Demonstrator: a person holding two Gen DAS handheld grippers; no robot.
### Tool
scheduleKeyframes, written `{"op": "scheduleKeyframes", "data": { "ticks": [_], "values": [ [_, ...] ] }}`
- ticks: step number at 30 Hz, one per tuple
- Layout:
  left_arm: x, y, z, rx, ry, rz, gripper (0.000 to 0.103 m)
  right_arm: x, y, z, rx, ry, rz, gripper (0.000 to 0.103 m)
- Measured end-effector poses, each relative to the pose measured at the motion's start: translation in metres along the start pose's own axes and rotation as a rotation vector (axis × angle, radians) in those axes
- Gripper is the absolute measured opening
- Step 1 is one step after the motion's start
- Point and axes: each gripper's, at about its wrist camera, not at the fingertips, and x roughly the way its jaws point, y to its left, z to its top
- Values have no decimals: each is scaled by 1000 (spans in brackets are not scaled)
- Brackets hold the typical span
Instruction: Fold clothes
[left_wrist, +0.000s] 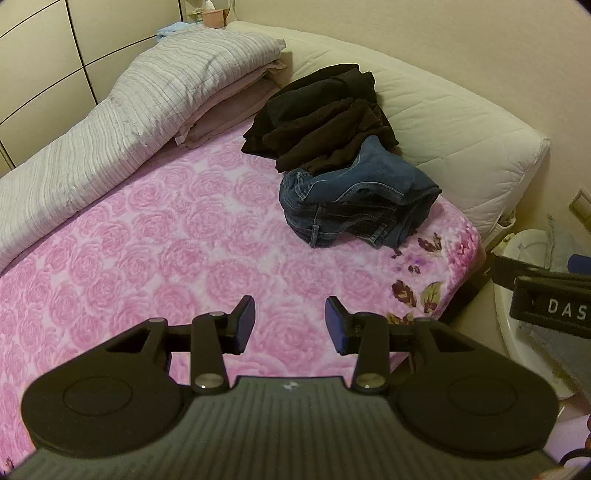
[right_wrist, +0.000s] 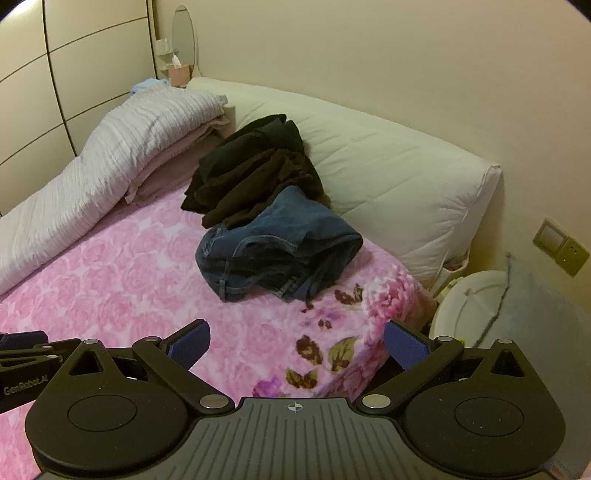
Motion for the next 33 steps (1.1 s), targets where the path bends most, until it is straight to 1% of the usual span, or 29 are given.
{"op": "scheduleKeyframes", "data": {
  "ticks": [7,11,19,25,33],
  "values": [
    [1,-10,-1,-1,-3,-7,37,5,-11,0,-3,17,13,103],
    [-1,-11,-2,-3,-4,-6,37,10,-11,0,-22,24,5,103],
    [0,-23,7,-11,1,8,37,12,-20,2,-32,21,17,103],
    [-1,-27,10,-7,-1,4,37,15,-28,6,-30,28,24,103],
    [1,-31,17,7,-8,-11,37,16,-31,6,-25,29,9,103]
  ]
}}
